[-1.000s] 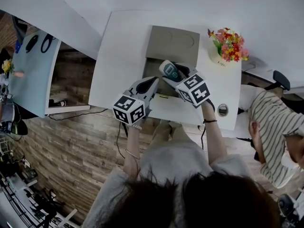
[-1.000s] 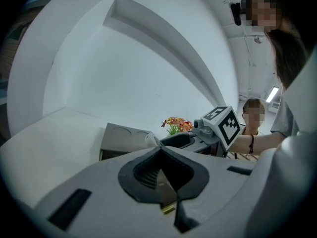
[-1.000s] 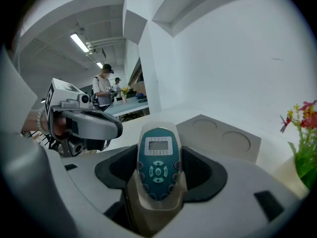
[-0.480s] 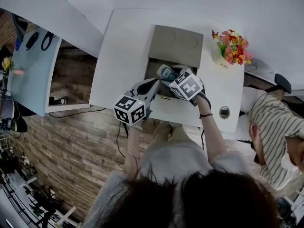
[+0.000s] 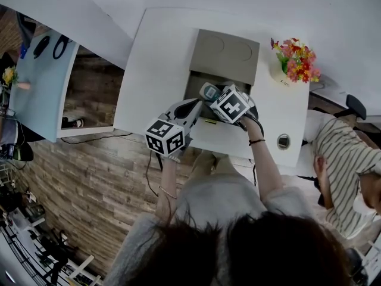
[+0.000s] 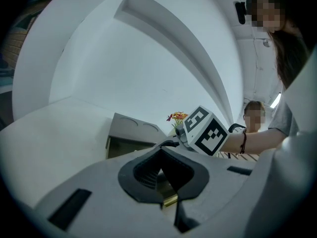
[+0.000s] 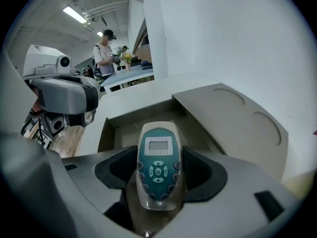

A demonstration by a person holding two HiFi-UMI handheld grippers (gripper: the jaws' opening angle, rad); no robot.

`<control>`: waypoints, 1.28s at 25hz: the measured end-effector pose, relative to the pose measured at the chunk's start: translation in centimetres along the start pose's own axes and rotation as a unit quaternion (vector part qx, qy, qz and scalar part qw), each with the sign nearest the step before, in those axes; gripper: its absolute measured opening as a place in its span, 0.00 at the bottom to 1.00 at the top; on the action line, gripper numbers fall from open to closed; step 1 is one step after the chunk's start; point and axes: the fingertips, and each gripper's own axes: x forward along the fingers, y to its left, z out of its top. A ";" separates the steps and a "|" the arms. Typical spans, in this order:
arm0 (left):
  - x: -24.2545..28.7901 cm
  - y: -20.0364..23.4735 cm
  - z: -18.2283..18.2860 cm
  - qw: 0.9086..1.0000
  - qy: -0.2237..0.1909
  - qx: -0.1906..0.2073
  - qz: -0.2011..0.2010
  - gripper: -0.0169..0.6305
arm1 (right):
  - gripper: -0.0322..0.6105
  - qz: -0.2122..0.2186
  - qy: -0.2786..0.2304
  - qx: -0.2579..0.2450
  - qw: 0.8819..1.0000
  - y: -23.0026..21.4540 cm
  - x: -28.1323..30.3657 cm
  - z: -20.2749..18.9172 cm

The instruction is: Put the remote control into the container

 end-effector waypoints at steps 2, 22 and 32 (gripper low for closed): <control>-0.1 0.1 0.0 1.000 -0.001 0.000 0.000 0.03 | 0.49 -0.003 0.008 -0.004 1.000 -0.1 0.0 -0.1; -0.8 -0.2 1.2 1.000 -0.012 0.013 -0.002 0.03 | 0.49 -0.018 0.007 0.000 1.000 0.2 0.6 -0.3; -1.5 -1.3 2.3 0.999 -0.023 0.029 -0.009 0.03 | 0.50 -0.035 -0.037 0.053 0.997 -0.1 -1.1 0.1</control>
